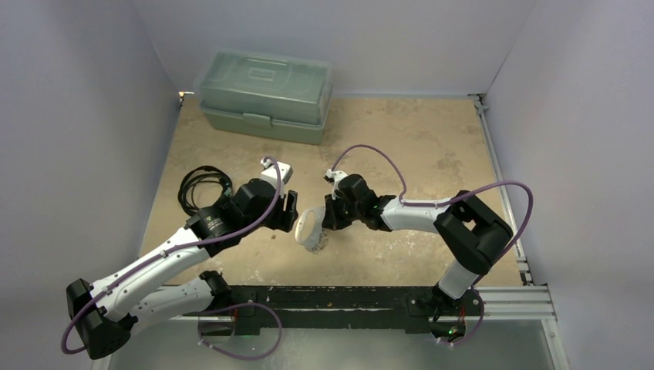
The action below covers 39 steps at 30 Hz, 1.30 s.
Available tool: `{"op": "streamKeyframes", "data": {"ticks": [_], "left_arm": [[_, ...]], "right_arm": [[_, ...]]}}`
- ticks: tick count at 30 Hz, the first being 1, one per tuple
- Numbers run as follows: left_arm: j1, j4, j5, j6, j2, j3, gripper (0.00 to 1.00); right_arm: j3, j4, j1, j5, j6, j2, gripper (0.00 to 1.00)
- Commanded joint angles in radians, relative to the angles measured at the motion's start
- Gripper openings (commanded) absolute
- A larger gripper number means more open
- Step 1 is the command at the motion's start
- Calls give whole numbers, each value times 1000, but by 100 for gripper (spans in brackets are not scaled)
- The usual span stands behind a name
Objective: Put the keys on the keyring
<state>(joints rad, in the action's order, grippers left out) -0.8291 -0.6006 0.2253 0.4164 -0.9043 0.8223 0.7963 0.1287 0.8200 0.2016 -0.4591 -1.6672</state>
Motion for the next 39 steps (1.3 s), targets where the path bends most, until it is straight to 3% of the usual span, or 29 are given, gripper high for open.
{"op": "streamKeyframes", "data": {"ticks": [1, 3, 8, 10, 19, 30, 39], "left_arm": [[-10, 22, 19, 2, 10, -1, 61], [-11, 21, 21, 4, 10, -1, 61], [-16, 19, 26, 5, 9, -1, 61], [-18, 20, 28, 6, 10, 0, 61], [-27, 16, 38, 12, 11, 1, 61], [-37, 11, 53, 18, 11, 0, 61], [-48, 6, 64, 21, 13, 2, 61]], "right_arm": [[0, 23, 7, -11, 7, 0, 12], [0, 22, 7, -11, 8, 5, 14], [5, 11, 7, -22, 14, 15, 33], [5, 11, 7, -27, 15, 22, 35], [-22, 39, 7, -53, 23, 51, 25], [-39, 78, 7, -39, 10, 91, 33], [-50, 68, 7, -74, 13, 71, 22]]}}
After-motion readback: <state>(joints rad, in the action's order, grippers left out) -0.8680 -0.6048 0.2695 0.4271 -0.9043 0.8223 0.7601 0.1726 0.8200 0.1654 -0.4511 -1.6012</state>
